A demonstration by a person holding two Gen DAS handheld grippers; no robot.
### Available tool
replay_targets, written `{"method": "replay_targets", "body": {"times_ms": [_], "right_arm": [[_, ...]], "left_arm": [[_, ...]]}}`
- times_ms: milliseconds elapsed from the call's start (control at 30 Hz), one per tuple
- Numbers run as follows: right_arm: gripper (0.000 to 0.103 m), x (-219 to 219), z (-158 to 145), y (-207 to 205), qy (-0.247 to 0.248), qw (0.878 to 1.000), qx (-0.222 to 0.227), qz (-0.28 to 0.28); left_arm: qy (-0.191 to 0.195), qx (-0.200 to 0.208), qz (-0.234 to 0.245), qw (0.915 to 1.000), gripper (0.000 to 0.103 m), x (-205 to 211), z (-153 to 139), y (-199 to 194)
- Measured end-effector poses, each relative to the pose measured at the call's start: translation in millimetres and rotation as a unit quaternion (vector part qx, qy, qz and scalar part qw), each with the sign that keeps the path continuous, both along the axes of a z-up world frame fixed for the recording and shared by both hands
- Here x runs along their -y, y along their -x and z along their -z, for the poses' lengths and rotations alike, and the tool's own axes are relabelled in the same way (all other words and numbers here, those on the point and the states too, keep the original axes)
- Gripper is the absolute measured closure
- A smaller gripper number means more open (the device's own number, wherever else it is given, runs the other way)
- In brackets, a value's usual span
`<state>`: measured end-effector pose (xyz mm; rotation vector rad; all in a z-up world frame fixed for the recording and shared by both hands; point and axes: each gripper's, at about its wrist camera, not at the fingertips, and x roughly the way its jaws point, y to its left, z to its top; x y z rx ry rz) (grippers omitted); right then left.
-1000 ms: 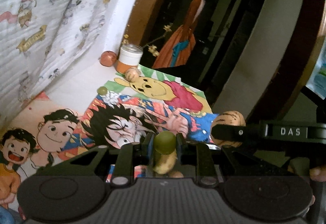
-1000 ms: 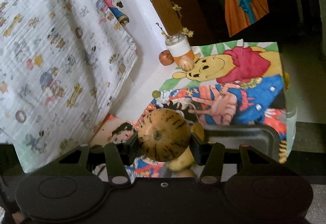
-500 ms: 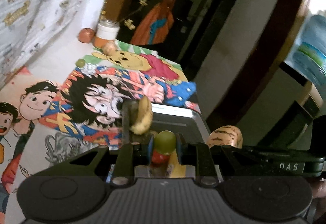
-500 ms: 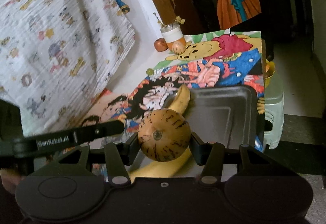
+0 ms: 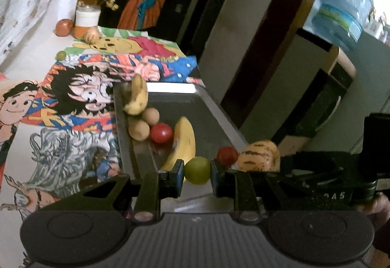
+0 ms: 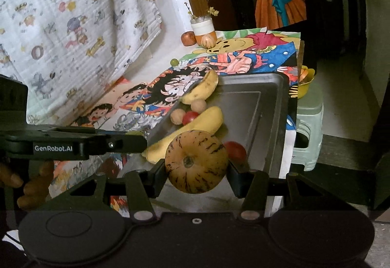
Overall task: Organize fruits
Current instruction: 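Carry the grape and striped fruit over the dark tray, then lower the green grape and striped fruit into the tray and open both tools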
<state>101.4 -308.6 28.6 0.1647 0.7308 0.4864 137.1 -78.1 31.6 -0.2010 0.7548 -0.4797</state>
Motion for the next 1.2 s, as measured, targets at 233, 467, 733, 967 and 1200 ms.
{"method": "replay_targets", "body": {"times_ms": [233, 467, 733, 967, 1200], "right_arm": [[0.049, -8, 8, 15, 0.018, 1.0, 0.017, 0.01], [0.049, -11, 19, 22, 0.017, 0.999, 0.013, 0.026], [0.049, -14, 28, 26, 0.02, 0.998, 0.023, 0.054], [0.049, -19, 33, 23, 0.025, 0.998, 0.018, 0.055], [0.048, -18, 33, 25, 0.024, 0.998, 0.019, 0.058]], "left_arm": [[-0.02, -0.019, 0.015, 0.9995, 0.078, 4, 13, 7], [-0.042, -0.024, 0.014, 0.9987, 0.078, 5, 20, 11], [-0.056, -0.022, 0.006, 0.9982, 0.078, 7, 24, 11], [-0.06, -0.023, 0.006, 0.9979, 0.077, 8, 26, 11], [-0.057, -0.027, 0.002, 0.998, 0.077, 5, 27, 12]]}}
